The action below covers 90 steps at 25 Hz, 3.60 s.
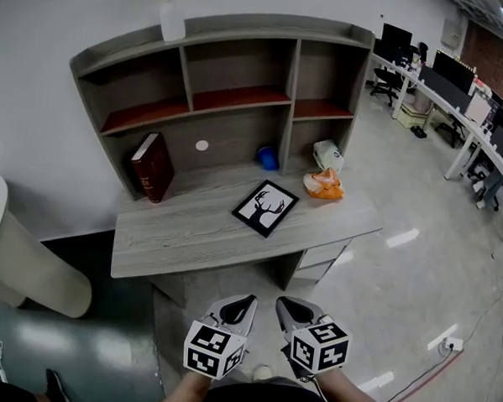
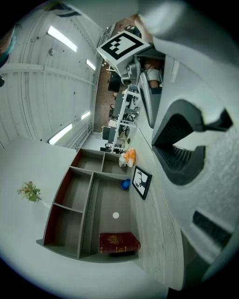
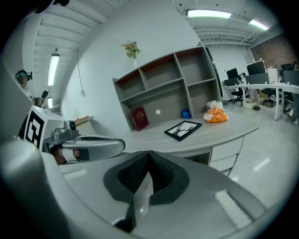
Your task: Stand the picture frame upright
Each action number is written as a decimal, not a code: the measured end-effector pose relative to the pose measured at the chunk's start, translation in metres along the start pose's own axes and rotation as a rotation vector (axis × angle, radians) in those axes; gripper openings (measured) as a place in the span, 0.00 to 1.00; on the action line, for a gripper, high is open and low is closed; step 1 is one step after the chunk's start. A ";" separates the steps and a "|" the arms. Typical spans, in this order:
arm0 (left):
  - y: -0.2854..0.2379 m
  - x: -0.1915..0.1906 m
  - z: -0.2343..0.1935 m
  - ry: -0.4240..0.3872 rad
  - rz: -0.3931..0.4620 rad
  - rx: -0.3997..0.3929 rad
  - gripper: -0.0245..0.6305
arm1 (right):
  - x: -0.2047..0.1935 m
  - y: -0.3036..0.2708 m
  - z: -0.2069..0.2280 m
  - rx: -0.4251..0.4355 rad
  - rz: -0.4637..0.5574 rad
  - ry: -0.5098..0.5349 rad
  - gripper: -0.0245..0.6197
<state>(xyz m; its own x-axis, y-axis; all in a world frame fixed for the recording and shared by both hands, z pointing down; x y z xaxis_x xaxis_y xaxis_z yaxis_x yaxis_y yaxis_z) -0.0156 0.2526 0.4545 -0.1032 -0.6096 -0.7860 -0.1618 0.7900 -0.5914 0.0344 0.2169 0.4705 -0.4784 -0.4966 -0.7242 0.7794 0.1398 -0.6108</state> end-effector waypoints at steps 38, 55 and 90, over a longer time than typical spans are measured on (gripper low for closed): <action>-0.066 0.042 -0.056 -0.023 -0.064 -0.038 0.03 | 0.051 -0.057 0.053 -0.046 -0.014 -0.058 0.04; -0.108 0.072 -0.139 -0.016 -0.100 -0.071 0.03 | 0.096 -0.120 0.089 -0.124 -0.043 -0.139 0.04; -0.182 0.103 -0.235 -0.082 -0.196 -0.169 0.07 | 0.157 -0.203 0.144 -0.216 0.025 -0.323 0.11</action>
<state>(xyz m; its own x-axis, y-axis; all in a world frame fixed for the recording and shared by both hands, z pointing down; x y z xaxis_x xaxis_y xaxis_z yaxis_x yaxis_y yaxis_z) -0.2277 0.0305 0.5241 0.0251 -0.7367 -0.6757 -0.3327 0.6313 -0.7006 -0.1413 -0.0126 0.5269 -0.2818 -0.7301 -0.6225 0.6691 0.3154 -0.6729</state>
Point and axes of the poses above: the fingertips, and each gripper's own axes: y backward along the fingers, z to its right, x out of its top, the point moved 1 cm from there along y, backward along the fingers, and after that the axes turned 14 degrees about -z, right-handed, at the moved point
